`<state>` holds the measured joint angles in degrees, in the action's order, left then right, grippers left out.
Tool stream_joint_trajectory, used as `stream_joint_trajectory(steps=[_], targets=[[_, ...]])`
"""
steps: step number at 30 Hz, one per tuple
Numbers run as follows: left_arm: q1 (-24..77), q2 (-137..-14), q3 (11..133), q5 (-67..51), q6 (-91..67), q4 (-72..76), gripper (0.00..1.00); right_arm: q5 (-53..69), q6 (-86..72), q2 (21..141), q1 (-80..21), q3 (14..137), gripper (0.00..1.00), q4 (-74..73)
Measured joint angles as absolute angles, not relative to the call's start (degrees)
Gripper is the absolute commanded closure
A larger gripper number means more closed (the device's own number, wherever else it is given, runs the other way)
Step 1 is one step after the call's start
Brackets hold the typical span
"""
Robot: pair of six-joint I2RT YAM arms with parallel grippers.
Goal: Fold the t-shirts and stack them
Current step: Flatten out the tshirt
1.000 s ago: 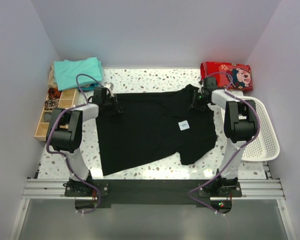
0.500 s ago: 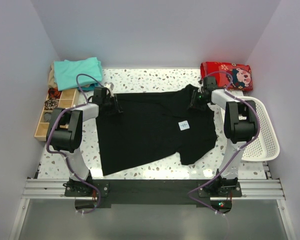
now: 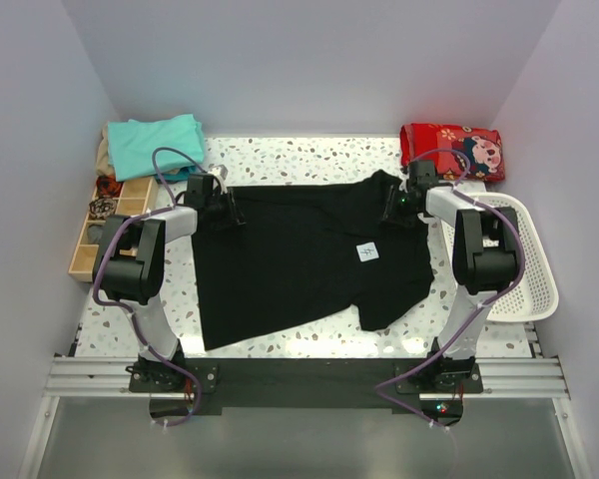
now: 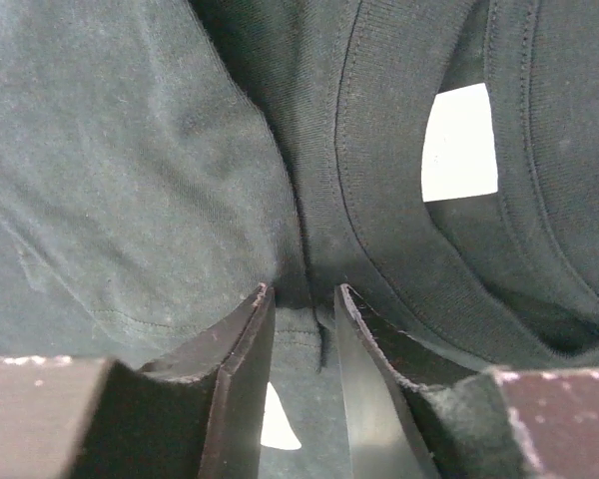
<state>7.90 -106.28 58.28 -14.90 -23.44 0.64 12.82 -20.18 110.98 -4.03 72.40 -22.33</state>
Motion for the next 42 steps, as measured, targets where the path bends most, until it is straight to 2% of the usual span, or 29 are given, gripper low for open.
stream_joint_trajectory(steps=[5,6,7,9,19,27,28,36,38,41,42], targets=[[7.9,-106.3,58.3,-15.0,-23.4,0.7,0.66,13.8,-20.5,110.8,-3.7,71.7,0.78,-21.3],[7.9,-106.3,58.3,-15.0,-23.4,0.7,0.66,14.1,-20.6,110.8,-3.7,71.6,0.82,-21.2],[7.9,-106.3,58.3,-15.0,-23.4,0.7,0.66,14.2,-20.6,110.8,-3.7,71.6,0.92,-21.2],[7.9,-106.3,58.3,-15.0,-23.4,0.7,0.66,14.5,-20.5,110.9,-3.7,71.6,1.0,-21.5],[7.9,-106.5,58.3,-15.4,-23.4,1.1,0.65,14.8,-20.6,110.3,-3.7,70.7,1.0,-20.9],[8.0,-103.7,57.5,-13.7,-23.6,1.5,0.53,14.9,-21.0,103.9,-3.7,70.4,1.0,-20.8],[8.0,-102.8,57.2,-13.1,-23.6,1.6,0.48,14.9,-21.0,103.4,-3.7,70.4,1.0,-20.8],[8.0,-98.6,57.4,-7.0,-24.5,3.2,0.45,15.6,-20.9,103.3,-3.8,72.8,1.0,-21.6],[8.0,-98.6,57.9,-5.5,-24.4,2.7,0.45,16.0,-20.9,103.9,-3.8,73.6,0.93,-21.9],[8.0,-98.6,58.1,-3.7,-24.4,2.3,0.45,16.2,-20.8,105.2,-3.8,73.8,0.87,-21.9],[8.0,-98.6,58.2,-3.2,-24.4,2.1,0.45,16.5,-20.8,105.8,-3.8,73.8,0.78,-22.0]])
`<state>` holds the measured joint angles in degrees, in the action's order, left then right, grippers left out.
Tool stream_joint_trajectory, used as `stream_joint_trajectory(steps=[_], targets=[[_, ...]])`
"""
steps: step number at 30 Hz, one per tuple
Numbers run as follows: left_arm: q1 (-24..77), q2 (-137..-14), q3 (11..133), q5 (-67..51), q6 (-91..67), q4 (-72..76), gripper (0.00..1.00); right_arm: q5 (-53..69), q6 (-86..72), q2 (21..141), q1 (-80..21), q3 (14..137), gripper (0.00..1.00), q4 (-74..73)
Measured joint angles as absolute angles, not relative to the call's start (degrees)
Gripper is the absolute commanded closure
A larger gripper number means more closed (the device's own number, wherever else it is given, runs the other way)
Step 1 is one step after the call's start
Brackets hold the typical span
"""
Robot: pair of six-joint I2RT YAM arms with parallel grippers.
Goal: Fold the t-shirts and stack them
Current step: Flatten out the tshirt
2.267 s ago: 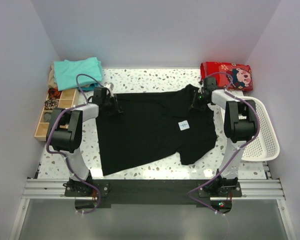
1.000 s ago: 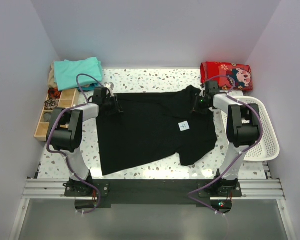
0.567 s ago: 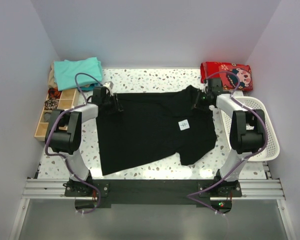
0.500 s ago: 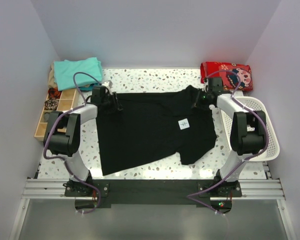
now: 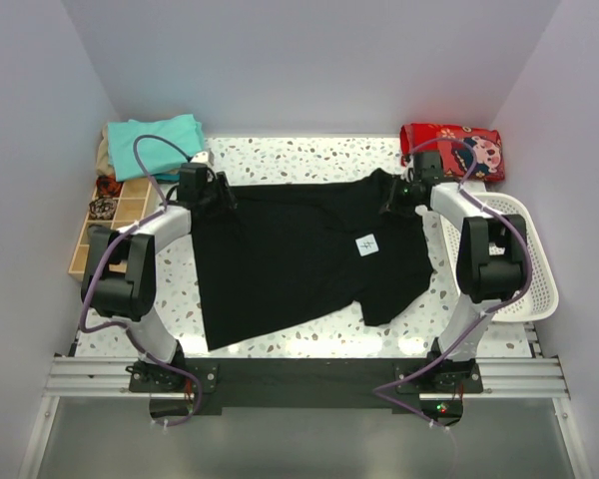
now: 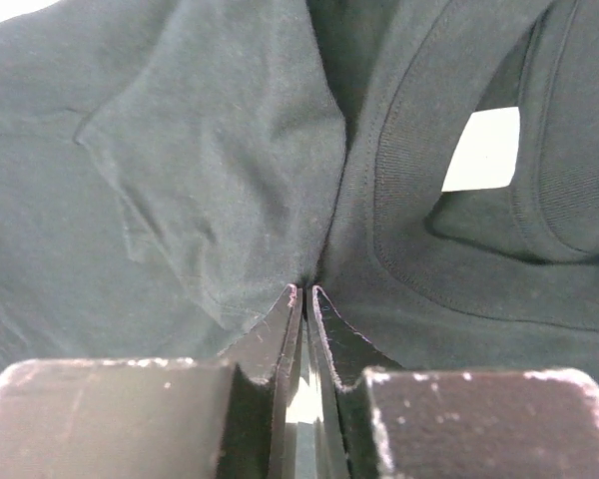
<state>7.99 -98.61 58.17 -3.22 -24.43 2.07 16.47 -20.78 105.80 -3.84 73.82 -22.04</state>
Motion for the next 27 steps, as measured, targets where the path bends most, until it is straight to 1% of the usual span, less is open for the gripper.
stream_joint_trajectory(steps=[2,7,8,10,11,12,20,27], targets=[[7.9,-98.7,58.3,-2.4,-24.4,1.5,0.45,17.0,-20.8,106.8,-3.8,73.8,0.7,-22.4],[7.7,-99.4,58.5,-1.4,-24.4,0.7,0.45,18.9,-20.5,108.7,-3.8,73.9,0.7,-23.2],[7.7,-99.5,58.5,-1.3,-24.4,0.5,0.45,19.2,-20.5,108.9,-3.8,73.9,0.73,-23.2],[7.6,-99.7,58.5,-1.2,-24.4,0.2,0.45,19.8,-20.5,109.3,-3.8,74.0,0.83,-23.2],[7.5,-99.7,58.6,-1.1,-24.4,0.1,0.45,20.2,-20.4,109.6,-3.8,74.0,0.98,-23.2],[7.5,-99.8,58.7,-1.1,-24.4,-0.1,0.45,20.4,-20.3,109.8,-3.8,74.0,1.0,-23.2],[7.2,-100.3,58.9,0.9,-24.4,-0.8,0.46,20.5,-20.3,109.3,-3.8,73.6,1.0,-22.7],[5.2,-100.4,59.7,2.7,-24.4,-1.1,0.45,17.2,-20.1,102.4,-3.8,73.1,1.0,-22.7]])
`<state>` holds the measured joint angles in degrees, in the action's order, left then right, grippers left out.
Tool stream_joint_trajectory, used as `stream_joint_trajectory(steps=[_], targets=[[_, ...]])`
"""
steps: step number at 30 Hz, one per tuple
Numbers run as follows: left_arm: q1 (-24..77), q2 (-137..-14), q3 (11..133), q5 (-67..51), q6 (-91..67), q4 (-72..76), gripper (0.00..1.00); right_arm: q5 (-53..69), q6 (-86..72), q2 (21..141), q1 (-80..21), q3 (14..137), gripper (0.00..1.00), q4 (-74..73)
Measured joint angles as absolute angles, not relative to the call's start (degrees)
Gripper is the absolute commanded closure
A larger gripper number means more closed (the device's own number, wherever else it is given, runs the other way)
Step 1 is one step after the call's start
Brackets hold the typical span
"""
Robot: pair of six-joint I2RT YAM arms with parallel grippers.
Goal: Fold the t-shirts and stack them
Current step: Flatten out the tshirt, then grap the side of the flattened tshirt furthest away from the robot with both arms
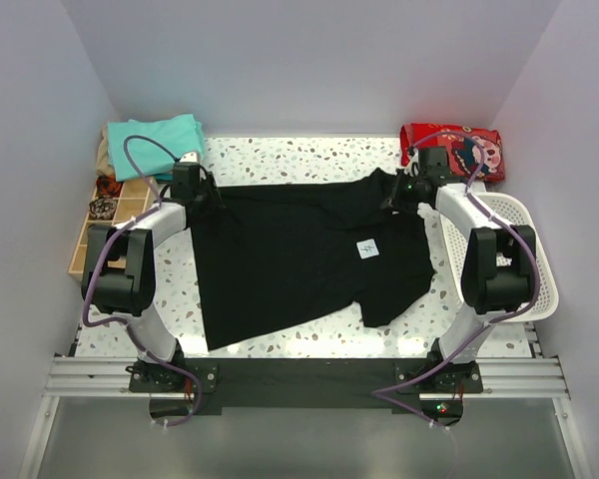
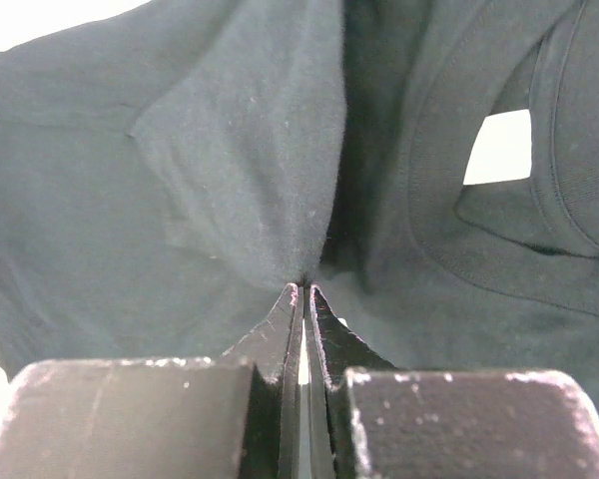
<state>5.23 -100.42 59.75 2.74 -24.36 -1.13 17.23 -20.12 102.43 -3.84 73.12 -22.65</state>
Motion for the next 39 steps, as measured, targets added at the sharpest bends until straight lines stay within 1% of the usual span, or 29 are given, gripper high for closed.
stream_joint_trajectory(steps=[4,10,11,12,13,14,20,27,28,31,32,35,37,39], targets=[[4.8,-100.4,59.8,3.1,-24.4,-1.2,0.45,17.3,-20.1,100.1,-3.8,73.2,1.0,-22.6],[4.8,-100.4,59.8,3.3,-24.3,-1.2,0.45,17.7,-20.1,100.5,-3.8,73.2,1.0,-22.7],[4.8,-100.4,59.8,3.5,-24.3,-1.2,0.41,17.7,-20.1,100.5,-3.8,73.1,1.0,-22.6],[4.7,-100.4,59.8,3.6,-24.3,-1.2,0.29,17.7,-20.1,100.5,-3.8,73.1,1.0,-22.5],[4.5,-100.4,59.8,3.6,-24.3,-1.2,0.24,17.7,-20.1,100.5,-3.8,73.1,1.0,-22.3],[4.2,-100.4,59.8,3.6,-24.3,-1.1,0.23,17.7,-20.1,100.5,-3.8,73.1,1.0,-22.2],[1.2,-102.9,60.9,4.3,-24.7,0.3,0.24,17.7,-20.1,100.6,-3.8,73.2,1.0,-22.3],[0.8,-110.3,68.8,5.7,-25.2,1.7,0.26,17.7,-20.0,102.5,-3.8,73.2,1.0,-22.5],[0.8,-110.8,69.3,6.0,-25.5,1.9,0.27,17.7,-19.9,102.8,-3.8,73.3,1.0,-22.5],[0.8,-111.6,70.5,6.7,-26.1,2.6,0.44,17.7,-19.9,103.5,-3.8,73.6,1.0,-22.7],[0.8,-111.8,70.7,6.9,-26.3,2.7,0.56,17.7,-19.9,103.9,-3.8,73.8,1.0,-22.7],[0.8,-112.3,70.9,7.8,-26.8,3.3,0.75,17.7,-19.8,105.0,-3.8,74.4,1.0,-22.7],[0.8,-112.7,71.0,8.2,-26.8,3.5,0.75,17.8,-19.8,105.7,-3.8,74.6,1.0,-22.7],[0.8,-112.9,71.0,8.5,-26.7,3.6,0.81,17.8,-19.6,106.2,-3.8,74.6,1.0,-22.7]])
